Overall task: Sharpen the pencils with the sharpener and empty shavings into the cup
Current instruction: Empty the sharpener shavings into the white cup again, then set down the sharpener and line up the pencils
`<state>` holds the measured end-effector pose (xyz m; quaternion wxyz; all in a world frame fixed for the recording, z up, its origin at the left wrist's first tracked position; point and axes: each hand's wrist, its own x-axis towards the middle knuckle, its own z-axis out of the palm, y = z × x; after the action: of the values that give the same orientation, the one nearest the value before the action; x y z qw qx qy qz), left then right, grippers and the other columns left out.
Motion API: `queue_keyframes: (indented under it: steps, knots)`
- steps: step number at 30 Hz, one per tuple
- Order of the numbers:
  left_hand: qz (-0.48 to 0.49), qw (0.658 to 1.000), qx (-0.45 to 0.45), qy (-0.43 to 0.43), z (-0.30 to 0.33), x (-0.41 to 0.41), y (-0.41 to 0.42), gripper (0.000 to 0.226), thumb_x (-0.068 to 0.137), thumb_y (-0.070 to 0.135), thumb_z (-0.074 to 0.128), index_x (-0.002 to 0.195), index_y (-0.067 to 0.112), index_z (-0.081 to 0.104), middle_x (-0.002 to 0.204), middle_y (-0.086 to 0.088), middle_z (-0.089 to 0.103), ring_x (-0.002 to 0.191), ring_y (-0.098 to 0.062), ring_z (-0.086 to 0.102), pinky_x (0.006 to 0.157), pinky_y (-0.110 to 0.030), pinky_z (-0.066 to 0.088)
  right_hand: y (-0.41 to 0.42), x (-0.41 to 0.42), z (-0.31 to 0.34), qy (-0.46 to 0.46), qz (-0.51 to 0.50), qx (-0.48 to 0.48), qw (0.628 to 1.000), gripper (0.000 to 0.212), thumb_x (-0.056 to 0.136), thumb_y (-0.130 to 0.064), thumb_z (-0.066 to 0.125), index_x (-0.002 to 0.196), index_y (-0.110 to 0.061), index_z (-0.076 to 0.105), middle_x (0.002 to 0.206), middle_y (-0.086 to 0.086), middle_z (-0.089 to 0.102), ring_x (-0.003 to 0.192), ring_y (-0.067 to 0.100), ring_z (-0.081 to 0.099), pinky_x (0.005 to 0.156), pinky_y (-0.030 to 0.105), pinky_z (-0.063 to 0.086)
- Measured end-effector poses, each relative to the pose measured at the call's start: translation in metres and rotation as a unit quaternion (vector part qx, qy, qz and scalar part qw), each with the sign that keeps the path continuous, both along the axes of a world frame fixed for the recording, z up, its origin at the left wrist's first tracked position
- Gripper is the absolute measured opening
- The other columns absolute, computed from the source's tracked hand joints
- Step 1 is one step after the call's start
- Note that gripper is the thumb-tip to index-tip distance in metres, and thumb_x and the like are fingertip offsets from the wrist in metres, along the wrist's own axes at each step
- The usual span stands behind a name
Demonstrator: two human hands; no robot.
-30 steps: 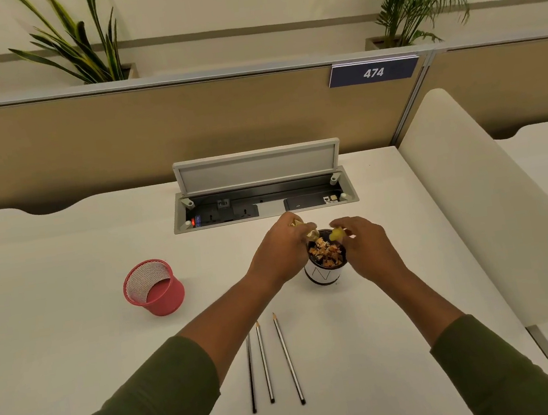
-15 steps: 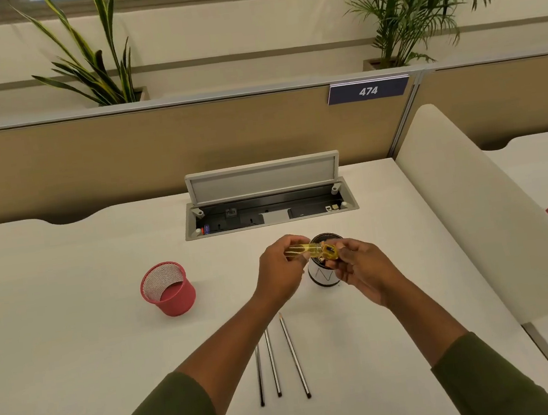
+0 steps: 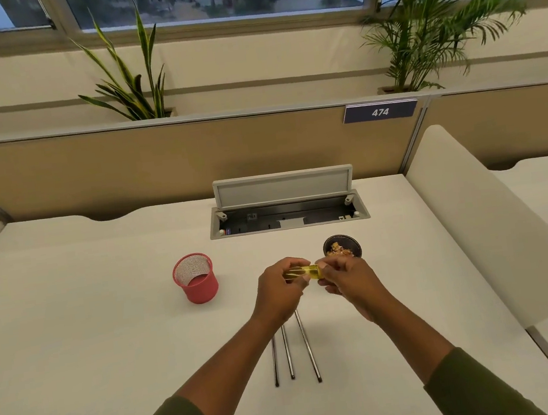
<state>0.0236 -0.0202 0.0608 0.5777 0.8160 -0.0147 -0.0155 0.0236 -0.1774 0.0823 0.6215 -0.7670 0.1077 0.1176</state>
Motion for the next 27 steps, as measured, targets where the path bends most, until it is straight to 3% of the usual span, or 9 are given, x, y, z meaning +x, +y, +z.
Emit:
queue_keyframes:
  steps: [4, 10, 16, 22, 25, 27]
  knots:
    - [-0.003, 1.0, -0.013, 0.002, 0.005, -0.009, 0.009, 0.02, 0.087, 0.012, 0.066, 0.106, 0.015, 0.07, 0.095, -0.001, 0.071, 0.074, -0.012, 0.069, 0.065, -0.019, 0.057, 0.004, -0.008, 0.003, -0.005, 0.008, 0.007, 1.0, 0.022, 0.095, -0.022, 0.058, 0.11, -0.008, 0.069, 0.095, 0.01, 0.072, 0.086, 0.019, 0.071, 0.073, 0.025, 0.057]
    - [-0.027, 0.999, -0.006, -0.017, 0.004, -0.019, 0.018, 0.028, 0.078, 0.005, 0.074, 0.103, 0.018, 0.074, 0.096, 0.001, 0.073, 0.084, -0.012, 0.069, 0.077, -0.028, 0.059, 0.01, -0.021, 0.006, 0.073, -0.026, 0.035, 0.996, 0.038, 0.091, -0.039, 0.062, 0.095, -0.002, 0.07, 0.082, 0.015, 0.072, 0.071, 0.021, 0.068, 0.066, 0.03, 0.056]
    - [-0.029, 0.999, -0.004, -0.027, 0.0, -0.027, 0.022, 0.028, 0.076, 0.006, 0.076, 0.101, 0.018, 0.075, 0.095, 0.002, 0.073, 0.086, -0.012, 0.068, 0.079, -0.029, 0.059, 0.018, -0.026, 0.004, 0.11, -0.043, 0.043, 0.992, 0.043, 0.089, -0.043, 0.063, 0.093, -0.001, 0.07, 0.075, 0.012, 0.071, 0.067, 0.021, 0.065, 0.063, 0.03, 0.054]
    - [-0.058, 0.998, -0.013, 0.01, -0.003, -0.026, 0.028, 0.039, 0.071, -0.001, 0.077, 0.095, 0.029, 0.074, 0.096, 0.007, 0.072, 0.09, -0.013, 0.068, 0.078, -0.03, 0.059, 0.02, -0.027, -0.001, 0.113, -0.033, 0.033, 0.992, 0.027, 0.092, -0.03, 0.063, 0.094, -0.005, 0.069, 0.084, 0.013, 0.071, 0.071, 0.02, 0.066, 0.065, 0.029, 0.055]
    - [-0.056, 0.997, -0.016, 0.049, -0.012, -0.025, 0.036, 0.053, 0.068, -0.008, 0.075, 0.105, 0.03, 0.071, 0.104, 0.005, 0.068, 0.089, -0.014, 0.067, 0.071, -0.028, 0.06, 0.017, -0.029, -0.008, 0.1, -0.046, 0.012, 0.994, 0.014, 0.091, -0.018, 0.061, 0.094, -0.008, 0.069, 0.09, 0.012, 0.072, 0.08, 0.022, 0.072, 0.064, 0.027, 0.054]
    - [-0.023, 0.998, -0.001, 0.055, -0.02, -0.025, 0.044, 0.047, 0.072, -0.004, 0.073, 0.109, 0.025, 0.069, 0.102, 0.002, 0.067, 0.081, -0.013, 0.067, 0.07, -0.022, 0.057, 0.01, -0.028, -0.018, 0.083, -0.047, -0.026, 0.995, 0.014, 0.09, -0.015, 0.058, 0.095, -0.01, 0.07, 0.093, 0.011, 0.072, 0.083, 0.022, 0.072, 0.069, 0.031, 0.054]
